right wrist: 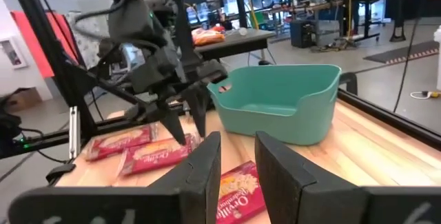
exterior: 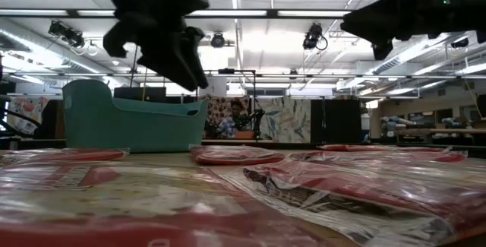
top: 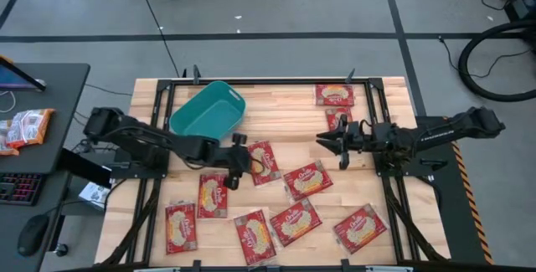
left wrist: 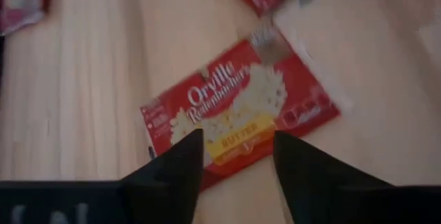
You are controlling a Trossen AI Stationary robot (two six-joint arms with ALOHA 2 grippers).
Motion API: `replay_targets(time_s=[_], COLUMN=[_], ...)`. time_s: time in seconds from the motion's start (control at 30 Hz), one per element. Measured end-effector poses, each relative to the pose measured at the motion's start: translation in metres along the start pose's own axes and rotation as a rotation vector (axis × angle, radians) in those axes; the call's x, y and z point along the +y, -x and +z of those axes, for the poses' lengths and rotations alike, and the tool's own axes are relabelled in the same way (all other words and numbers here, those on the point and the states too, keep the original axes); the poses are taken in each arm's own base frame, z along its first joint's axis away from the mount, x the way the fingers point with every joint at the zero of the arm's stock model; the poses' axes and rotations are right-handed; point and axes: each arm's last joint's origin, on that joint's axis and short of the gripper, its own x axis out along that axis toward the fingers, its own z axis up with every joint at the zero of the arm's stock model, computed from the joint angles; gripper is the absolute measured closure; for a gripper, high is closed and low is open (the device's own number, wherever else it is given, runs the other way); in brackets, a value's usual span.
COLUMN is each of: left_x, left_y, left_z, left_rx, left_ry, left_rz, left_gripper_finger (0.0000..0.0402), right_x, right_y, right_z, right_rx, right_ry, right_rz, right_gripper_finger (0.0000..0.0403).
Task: Sort popcorn bags into baskets
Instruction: Put the popcorn bag into the bin
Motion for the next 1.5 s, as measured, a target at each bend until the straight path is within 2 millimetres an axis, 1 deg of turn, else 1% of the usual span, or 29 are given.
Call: replay_targets(time_s=[0.07,0.13,0.3,0.4,0.47,0.57,0.83,0.93,1.2,1.3,1.5], left_x=[-0.001,-0.004,-0.020,-0.028,-0.033,-0.036,-0.032,-0.032,-0.031,-0.031,-0.032], left_y=[-0.010,-0.021,-0.042,-0.050,-0.052,-0.055,-0.069,-0.075,-0.078,-0.078,-0.079], left_z=[0.004,0.005,0.003,0.001,-0.001,0.000,-0.002,-0.005,-0.006,-0.007,-0.008], left_rx=[0.063,0.111,0.169,0.192,0.206,0.212,0.201,0.221,0.225,0.228,0.233], left_ry=[-0.065,-0.146,-0.393,-0.542,-0.629,-0.706,-0.703,-0.716,-0.754,-0.756,-0.759], left_rz=[-0.006,-0.021,-0.047,-0.044,-0.036,-0.004,-0.006,-0.021,-0.024,-0.030,-0.041], left_gripper_finger=[0.0198,0.0192,0.0196,0.0199,0.0199,0.0200,0.0200,0.0200,0.0203,0.0221,0.0286], right_x=[0.004,0.008,0.020,0.025,0.027,0.028,0.031,0.031,0.031,0.032,0.032], right_y=[-0.004,-0.007,-0.009,-0.008,-0.008,-0.007,-0.007,-0.007,-0.007,-0.007,-0.007], right_z=[0.002,0.005,0.013,0.016,0.015,0.013,0.011,0.011,0.015,0.016,0.017], right_rx=[0.012,0.017,0.010,0.003,0.010,0.020,0.030,0.029,-0.004,-0.022,-0.034], right_ry=[0.004,0.006,0.036,0.058,0.069,0.077,0.080,0.083,0.102,0.115,0.149], right_rz=[0.014,0.030,0.081,0.095,0.093,0.081,0.079,0.078,0.083,0.085,0.085], right_gripper_finger=[0.0307,0.0307,0.0307,0.0307,0.0307,0.0307,0.0307,0.0307,0.0307,0.0307,0.0307])
